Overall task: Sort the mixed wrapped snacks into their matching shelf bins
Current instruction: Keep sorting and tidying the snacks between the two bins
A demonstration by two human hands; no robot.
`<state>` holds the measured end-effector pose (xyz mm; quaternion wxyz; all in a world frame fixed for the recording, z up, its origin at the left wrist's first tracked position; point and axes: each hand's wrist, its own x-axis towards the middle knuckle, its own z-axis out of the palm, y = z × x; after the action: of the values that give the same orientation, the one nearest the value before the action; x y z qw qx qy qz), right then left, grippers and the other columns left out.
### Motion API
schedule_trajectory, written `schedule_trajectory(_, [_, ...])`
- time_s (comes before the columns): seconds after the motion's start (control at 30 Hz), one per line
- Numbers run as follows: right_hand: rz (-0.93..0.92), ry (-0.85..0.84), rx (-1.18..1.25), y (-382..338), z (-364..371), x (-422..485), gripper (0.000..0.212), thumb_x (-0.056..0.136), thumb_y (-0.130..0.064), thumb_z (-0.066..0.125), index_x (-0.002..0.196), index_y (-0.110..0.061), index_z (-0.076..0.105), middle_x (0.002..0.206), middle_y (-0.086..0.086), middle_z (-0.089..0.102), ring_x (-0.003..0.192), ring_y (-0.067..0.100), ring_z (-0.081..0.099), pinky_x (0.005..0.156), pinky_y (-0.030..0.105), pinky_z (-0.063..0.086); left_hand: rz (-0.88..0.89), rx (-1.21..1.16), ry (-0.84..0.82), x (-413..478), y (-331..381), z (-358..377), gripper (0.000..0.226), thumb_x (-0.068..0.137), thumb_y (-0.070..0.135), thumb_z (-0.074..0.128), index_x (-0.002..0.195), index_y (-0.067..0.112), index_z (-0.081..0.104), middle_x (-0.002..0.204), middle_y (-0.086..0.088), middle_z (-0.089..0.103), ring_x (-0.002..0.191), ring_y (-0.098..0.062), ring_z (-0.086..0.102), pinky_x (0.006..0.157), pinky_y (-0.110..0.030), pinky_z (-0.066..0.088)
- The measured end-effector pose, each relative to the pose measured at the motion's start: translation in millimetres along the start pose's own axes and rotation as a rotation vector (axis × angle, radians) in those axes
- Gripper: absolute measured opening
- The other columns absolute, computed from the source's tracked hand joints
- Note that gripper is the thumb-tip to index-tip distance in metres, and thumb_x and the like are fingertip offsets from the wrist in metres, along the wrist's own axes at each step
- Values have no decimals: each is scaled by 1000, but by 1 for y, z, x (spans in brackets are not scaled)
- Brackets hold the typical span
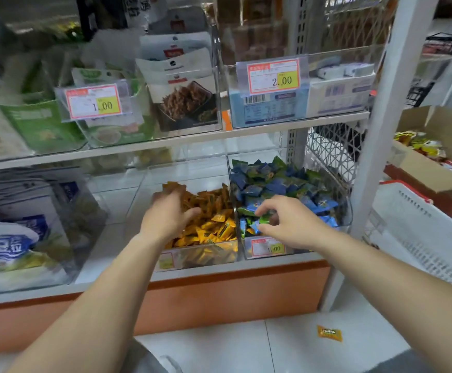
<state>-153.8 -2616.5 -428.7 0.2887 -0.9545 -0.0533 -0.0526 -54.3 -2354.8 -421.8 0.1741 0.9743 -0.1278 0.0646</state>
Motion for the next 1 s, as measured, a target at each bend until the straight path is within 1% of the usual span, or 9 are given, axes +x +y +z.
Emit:
schedule_trajectory(0.07, [-4,10,-25,-1,-3,-5,23,90,-32,67,112,-26,69,107,-13,60,89,3,57,79,26,47,82,2,112,-5,12,-10,59,91,47,62,141,20,50,141,-8,54,128,-30,49,99,-45,47])
schedule_trajectory(0.17, [17,7,-17,3,-5,-21,14,90,-33,66,104,-31,68,98,-17,64,81,-3,58,72,24,48,335,-90,209,-31,49,-12,33,92,43,58,120,26,63,113,6,67,102,-16,61,83,-35,51])
schedule_trajectory(0.27, [-10,-110,-111,23,8,-51,4,87,-35,66,89,-38,63,80,-18,63,72,-4,57,63,21,48,584,-70,-103,-71,79,26,22,88,48,52,101,33,61,94,15,67,86,-10,62,70,-30,51])
schedule_trajectory(0.37, [107,-329,-176,73,45,-82,6,85,-32,66,90,-29,67,77,-15,64,76,6,60,65,21,47,671,120,-519,-97,86,94,25,87,52,53,97,30,58,100,8,68,94,-19,63,71,-32,48])
schedule_trajectory(0.5, [399,-622,-250,164,122,-110,40,90,-30,63,126,-13,60,118,8,67,110,26,62,89,34,50,434,93,-785,-115,73,198,38,93,44,56,123,22,57,124,-4,64,113,-27,58,87,-35,48])
schedule_trajectory(0.67, [620,-466,-180,259,215,-130,57,93,-26,57,148,-20,42,149,11,46,130,34,48,106,34,40,154,-86,-844,-143,48,295,52,95,40,57,141,18,48,141,-4,55,124,-23,53,95,-27,39])
schedule_trajectory(0.8, [741,-464,-245,293,280,-148,68,88,-28,58,150,-24,30,150,7,33,129,40,40,102,48,45,36,-156,-856,-156,32,329,47,94,35,59,136,16,53,138,-4,56,121,-23,55,102,-33,43])
schedule_trajectory(0.93, [783,-418,-438,285,314,-168,51,95,-35,56,138,-21,34,136,8,40,121,31,42,86,43,45,-8,-127,-871,-157,27,336,45,94,37,57,135,19,53,136,-2,56,119,-22,55,99,-31,43])
schedule_trajectory(1.0, [767,-458,-488,276,320,-174,43,100,-28,49,139,-17,35,132,9,49,118,30,51,87,41,46,-1,-122,-883,-155,27,333,44,95,39,57,135,20,53,136,-1,56,119,-21,55,98,-30,43])
